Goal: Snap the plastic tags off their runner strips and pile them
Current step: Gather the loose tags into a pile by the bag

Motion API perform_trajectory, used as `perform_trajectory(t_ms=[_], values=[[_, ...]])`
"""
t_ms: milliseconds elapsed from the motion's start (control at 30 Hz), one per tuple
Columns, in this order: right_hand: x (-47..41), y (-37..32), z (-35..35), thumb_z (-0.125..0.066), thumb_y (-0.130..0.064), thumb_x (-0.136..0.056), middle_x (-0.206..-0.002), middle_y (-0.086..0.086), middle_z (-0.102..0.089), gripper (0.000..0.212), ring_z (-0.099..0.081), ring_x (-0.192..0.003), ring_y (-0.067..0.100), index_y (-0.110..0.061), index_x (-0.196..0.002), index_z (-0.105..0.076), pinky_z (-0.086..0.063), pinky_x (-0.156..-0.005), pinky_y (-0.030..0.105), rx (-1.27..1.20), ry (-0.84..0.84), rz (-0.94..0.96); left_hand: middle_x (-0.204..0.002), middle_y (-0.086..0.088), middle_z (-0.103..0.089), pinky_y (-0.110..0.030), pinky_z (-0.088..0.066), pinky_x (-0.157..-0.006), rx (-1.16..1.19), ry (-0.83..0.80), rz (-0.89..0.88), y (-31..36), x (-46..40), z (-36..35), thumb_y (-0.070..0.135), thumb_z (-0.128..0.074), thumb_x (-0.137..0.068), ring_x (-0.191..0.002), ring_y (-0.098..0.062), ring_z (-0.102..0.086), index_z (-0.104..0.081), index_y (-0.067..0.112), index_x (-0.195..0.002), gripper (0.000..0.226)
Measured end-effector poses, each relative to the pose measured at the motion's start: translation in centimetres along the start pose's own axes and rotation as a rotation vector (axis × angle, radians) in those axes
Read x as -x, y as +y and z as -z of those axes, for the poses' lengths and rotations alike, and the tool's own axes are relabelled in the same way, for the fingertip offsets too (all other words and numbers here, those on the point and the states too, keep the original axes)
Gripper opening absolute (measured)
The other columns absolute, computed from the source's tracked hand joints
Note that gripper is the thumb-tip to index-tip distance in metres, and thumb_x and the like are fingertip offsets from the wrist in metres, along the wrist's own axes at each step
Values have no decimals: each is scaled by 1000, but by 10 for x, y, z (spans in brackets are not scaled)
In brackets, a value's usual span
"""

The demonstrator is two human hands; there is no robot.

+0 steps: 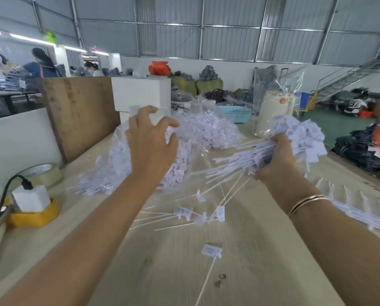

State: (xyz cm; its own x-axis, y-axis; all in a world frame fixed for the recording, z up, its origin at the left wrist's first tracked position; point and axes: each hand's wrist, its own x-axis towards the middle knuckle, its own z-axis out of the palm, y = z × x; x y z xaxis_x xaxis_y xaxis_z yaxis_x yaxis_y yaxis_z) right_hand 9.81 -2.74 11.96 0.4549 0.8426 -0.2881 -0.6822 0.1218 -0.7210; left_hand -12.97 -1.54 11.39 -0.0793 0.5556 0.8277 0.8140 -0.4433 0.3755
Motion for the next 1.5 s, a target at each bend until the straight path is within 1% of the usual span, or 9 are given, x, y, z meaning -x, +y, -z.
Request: perform_trajectory(t_ms=[100,233,433,667,1033,1133,1300,1433,1500], values=[[18,-12,-24,-60,-31,-84,-50,-2,-52,29,-56,-45,12,-18,-68,-40,-55,-48,28,-40,-128,43,-149,-9,-22,-49,-22,-104,-295,-153,174,-29,6,-5,32,-69,-81,-135,-34,-19,-65,37,-105,25],[33,2,-67,-61,-34,-81,-87,1,-54,20,-58,-81,19,-17,-83,-50,-55,-68,31,-14,-151,53,-148,-6,-22,-42,-40,-95,-292,-316,283,-55,16,0,8,-58,-85,-131,-28,-32,-58,28,-126,45],[36,53,-114,-64,-29,-81,-84,-6,-48,36,-48,-74,11,-15,-110,-48,-41,-64,29,-162,-60,114,-101,-13,-61,-15,-27,-59,7,-99,288,-69,8,23,-14,-43,-77,-60,-14,-41,-62,-6,-109,38],[16,106,-131,-65,-20,-77,-118,5,-64,51,-63,-103,26,-13,-126,-52,-51,-93,46,-157,-44,174,-108,-13,-59,-28,-40,-75,155,102,355,-86,-10,44,-11,-42,-79,-97,-28,-55,-58,10,-122,51],[-9,167,-105,-68,-21,-79,-110,5,-60,58,-58,-97,23,-5,-130,-47,-47,-96,41,191,-44,47,-126,-2,-57,6,-23,-89,93,140,134,-92,-10,50,-18,-39,-68,-114,-11,-49,-61,8,-122,63],[-27,163,-87,-67,-25,-79,-118,10,-59,59,-58,-106,29,-2,-128,-45,-45,-98,44,268,87,80,-128,-2,-56,0,-25,-96,74,147,119,-95,-13,54,-16,-42,-72,-118,-15,-50,-59,8,-123,59],[-8,191,-100,-68,-27,-77,-105,4,-59,56,-57,-93,23,-12,-127,-46,-47,-84,36,583,-267,151,-142,-4,-45,-11,-29,-102,140,-91,-11,-79,-8,34,-21,-41,-69,-128,-16,-43,-50,5,-133,69],[-6,210,-103,-64,-43,-77,-126,12,-58,68,-55,-115,31,-12,-134,-45,-44,-100,47,817,-315,34,-134,-3,-45,-44,-43,-100,295,-118,-92,-73,-2,29,-24,-39,-69,-118,-29,-52,-51,-2,-129,65],[-17,205,-103,-57,-51,-81,-130,14,-55,71,-52,-119,33,-6,-134,-47,-41,-103,45,1005,-288,35,-129,-4,-50,-36,-49,-91,332,-39,-94,-79,1,34,-13,-39,-72,-108,-8,-53,-56,-2,-123,55]])
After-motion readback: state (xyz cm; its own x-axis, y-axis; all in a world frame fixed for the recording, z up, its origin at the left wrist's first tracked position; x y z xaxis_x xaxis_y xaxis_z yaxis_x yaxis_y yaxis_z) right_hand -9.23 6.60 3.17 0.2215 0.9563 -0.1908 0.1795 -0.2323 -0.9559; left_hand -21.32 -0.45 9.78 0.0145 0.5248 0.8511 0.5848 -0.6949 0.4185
